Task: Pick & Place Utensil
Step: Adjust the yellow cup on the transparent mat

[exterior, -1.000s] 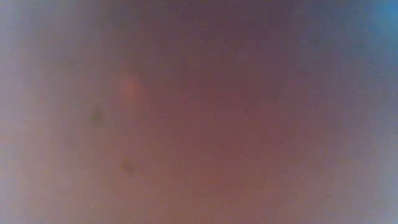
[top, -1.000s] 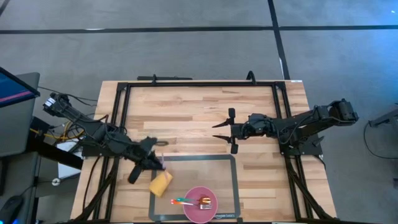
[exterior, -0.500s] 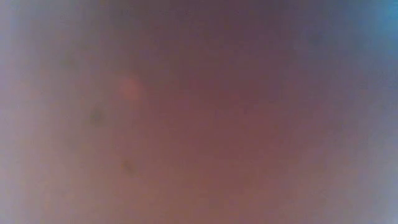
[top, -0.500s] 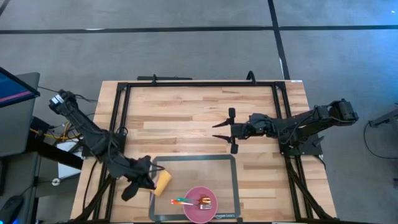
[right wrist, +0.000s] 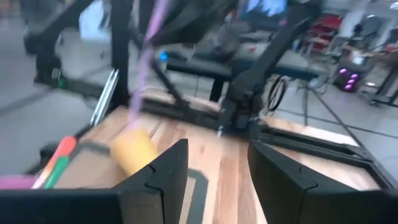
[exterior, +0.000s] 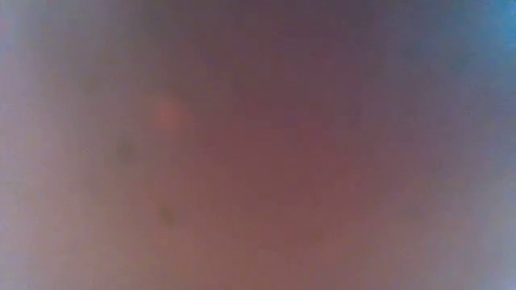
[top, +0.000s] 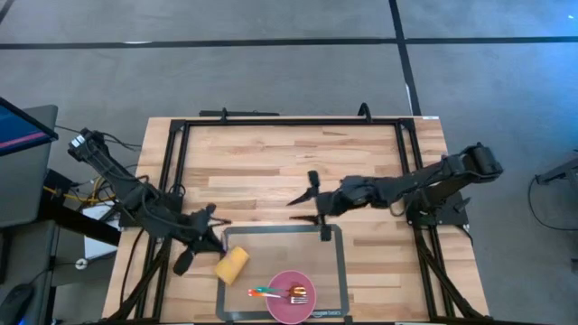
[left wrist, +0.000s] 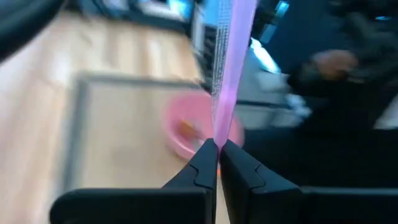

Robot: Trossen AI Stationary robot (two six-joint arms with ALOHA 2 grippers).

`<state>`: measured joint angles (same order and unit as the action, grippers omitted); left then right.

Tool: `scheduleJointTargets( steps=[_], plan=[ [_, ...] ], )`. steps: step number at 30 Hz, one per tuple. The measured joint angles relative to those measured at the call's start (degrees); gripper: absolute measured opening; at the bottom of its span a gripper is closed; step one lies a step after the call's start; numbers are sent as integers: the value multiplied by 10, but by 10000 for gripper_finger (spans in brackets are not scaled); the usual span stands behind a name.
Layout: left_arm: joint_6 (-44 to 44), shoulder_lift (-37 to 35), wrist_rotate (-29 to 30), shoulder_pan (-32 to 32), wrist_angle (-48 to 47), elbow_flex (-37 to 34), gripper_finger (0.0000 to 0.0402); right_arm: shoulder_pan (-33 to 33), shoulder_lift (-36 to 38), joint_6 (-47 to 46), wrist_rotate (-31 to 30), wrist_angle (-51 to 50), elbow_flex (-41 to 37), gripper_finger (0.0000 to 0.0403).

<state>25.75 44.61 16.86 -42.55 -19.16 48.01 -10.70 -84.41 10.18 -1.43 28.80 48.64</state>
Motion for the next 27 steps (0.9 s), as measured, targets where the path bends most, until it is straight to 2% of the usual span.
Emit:
scheduleJointTargets(
  steps=[3,7,14,20,27],
  plan=[
    [-94,-8,88,4,2,0,9,-7,-37,15,0,-29,44,159],
    [-170,5,190,6,31,0,10,-3,-82,-37,0,-26,89,159],
    [-271,77,196,36,182,0,10,21,-145,-58,0,-29,134,159],
    [-274,111,196,71,187,0,12,26,-149,-73,28,-35,140,159],
    [-289,112,196,105,197,0,12,26,-142,-82,59,-41,140,159]
  ],
)
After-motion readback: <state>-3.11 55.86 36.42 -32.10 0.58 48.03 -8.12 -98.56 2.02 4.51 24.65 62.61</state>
